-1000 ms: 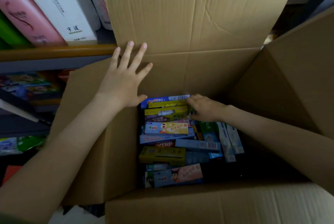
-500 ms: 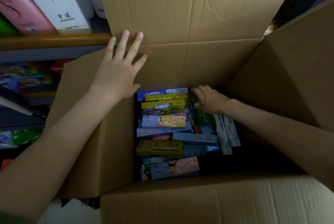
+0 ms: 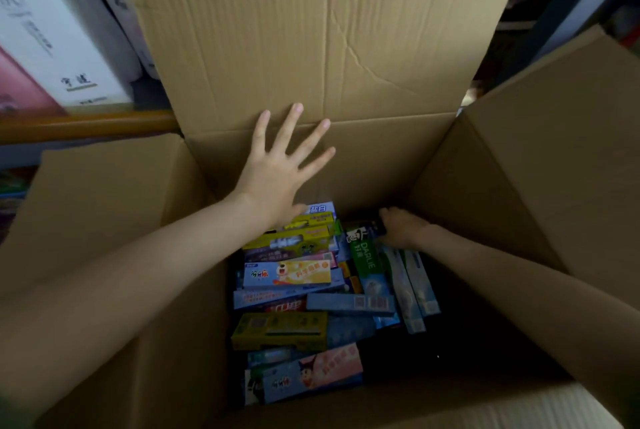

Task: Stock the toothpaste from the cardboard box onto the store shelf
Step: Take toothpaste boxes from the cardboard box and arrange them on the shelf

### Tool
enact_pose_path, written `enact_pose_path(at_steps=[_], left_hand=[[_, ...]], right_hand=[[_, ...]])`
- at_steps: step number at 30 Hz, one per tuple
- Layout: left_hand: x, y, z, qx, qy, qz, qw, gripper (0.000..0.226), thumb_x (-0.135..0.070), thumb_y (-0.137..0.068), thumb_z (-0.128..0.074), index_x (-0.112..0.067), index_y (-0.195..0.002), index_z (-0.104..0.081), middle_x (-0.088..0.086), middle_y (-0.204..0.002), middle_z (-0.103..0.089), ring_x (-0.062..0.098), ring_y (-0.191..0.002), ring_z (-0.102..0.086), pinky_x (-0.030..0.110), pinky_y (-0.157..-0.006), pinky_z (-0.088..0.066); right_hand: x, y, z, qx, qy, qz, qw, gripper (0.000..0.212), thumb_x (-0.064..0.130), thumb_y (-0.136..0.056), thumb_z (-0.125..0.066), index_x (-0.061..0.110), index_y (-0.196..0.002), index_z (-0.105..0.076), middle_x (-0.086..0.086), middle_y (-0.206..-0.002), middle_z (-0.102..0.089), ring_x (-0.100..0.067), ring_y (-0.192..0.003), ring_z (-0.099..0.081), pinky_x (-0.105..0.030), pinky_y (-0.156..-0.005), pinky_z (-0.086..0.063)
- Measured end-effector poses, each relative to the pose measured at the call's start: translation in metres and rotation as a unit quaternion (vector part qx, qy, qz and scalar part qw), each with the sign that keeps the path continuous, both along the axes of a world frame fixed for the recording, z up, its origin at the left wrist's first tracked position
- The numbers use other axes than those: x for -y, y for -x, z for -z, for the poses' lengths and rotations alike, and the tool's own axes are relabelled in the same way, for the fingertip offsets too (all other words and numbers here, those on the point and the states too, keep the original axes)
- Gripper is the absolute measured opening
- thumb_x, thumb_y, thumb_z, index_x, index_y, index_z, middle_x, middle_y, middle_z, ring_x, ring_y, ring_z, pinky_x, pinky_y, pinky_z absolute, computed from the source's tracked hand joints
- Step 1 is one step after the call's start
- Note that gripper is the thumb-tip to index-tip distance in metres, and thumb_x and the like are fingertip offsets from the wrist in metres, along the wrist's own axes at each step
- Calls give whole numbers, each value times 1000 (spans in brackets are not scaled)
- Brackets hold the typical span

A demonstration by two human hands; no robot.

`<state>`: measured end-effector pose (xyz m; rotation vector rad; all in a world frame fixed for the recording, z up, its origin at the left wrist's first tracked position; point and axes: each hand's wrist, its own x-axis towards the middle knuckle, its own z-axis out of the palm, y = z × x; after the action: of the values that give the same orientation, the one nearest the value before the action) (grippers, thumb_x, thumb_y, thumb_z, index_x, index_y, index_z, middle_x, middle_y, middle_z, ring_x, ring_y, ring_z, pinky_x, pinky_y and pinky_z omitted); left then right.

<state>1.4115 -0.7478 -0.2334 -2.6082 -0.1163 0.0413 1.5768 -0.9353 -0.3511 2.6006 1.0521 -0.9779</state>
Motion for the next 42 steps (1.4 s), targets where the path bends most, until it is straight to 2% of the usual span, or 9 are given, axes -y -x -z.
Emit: enact_pose_path(at_steps=[9,17,20,23,25,28,31,35,42], left_hand=[[-19,1,-1,-40,5,2,999,98,-63,-85,-51,-28,-153,10,3,-152,39,39,-140,30,60,-104,20],[-7,2,-25,-100,163,-20,981,76,-69,-90,-36,-31,-153,-16,1,-155,34,32,-131,45,60,-107,21],[11,14,-52,-89,393,-97,910,59,-64,-95,-26,-36,-145,-38,2,-163,6,26,-147,18,47,-119,7],[23,45,-75,-111,679,-236,686,63,-65,-93,-26,-23,-129,-56,9,-137,-55,26,-121,-53,34,-99,-45],[26,74,-87,-109,796,-270,530,59,-64,-91,-33,-18,-116,-61,10,-101,-66,23,-83,-64,28,-65,-56],[35,121,-104,35,847,-304,435,45,-57,-77,-53,-16,-92,-64,4,-74,-58,11,-58,-47,16,-40,-38],[42,170,-112,197,851,-287,393,43,-48,-60,-69,-14,-87,-67,0,-71,-64,11,-64,-53,17,-52,-40],[40,235,-125,394,798,-270,367,23,-35,-79,-69,-15,-90,-69,0,-82,-72,17,-81,-62,32,-79,-46],[5,332,-134,505,731,-289,355,27,-39,-94,-58,-12,-96,-61,5,-97,-67,20,-86,-64,28,-69,-51]], right_hand=[[-30,34,44,1,11,26,1000,90,53,-78,-69,14,-143,-21,-15,-148,-30,-33,-135,-26,-39,-103,-32],[-11,35,-125,-195,-357,279,870,43,10,-85,-65,26,-118,-43,-7,-109,-57,-19,-92,-61,-37,-75,-56],[23,57,-185,-380,-514,298,709,41,-10,-83,-54,24,-105,-47,-5,-94,-59,-20,-87,-64,-43,-78,-57],[48,84,-217,-486,-610,222,585,51,-11,-70,-63,23,-105,-46,-7,-85,-54,-24,-83,-61,-44,-80,-54],[54,101,-227,-513,-640,165,547,57,-2,-64,-76,24,-106,-46,-10,-90,-52,-27,-86,-57,-43,-82,-51],[54,126,-231,-526,-653,115,533,56,6,-68,-80,24,-107,-43,-9,-97,-54,-25,-91,-57,-38,-82,-49],[44,153,-232,-543,-639,102,535,43,18,-80,-72,22,-113,-45,-9,-105,-56,-25,-100,-61,-37,-84,-54],[15,206,-241,-467,-578,136,655,40,46,-83,-56,21,-115,-52,-10,-105,-63,-25,-83,-65,-35,-66,-55],[-50,302,-258,-492,-570,110,649,28,24,-86,-61,11,-107,-48,-8,-86,-60,-20,-59,-45,-29,-52,-40]])
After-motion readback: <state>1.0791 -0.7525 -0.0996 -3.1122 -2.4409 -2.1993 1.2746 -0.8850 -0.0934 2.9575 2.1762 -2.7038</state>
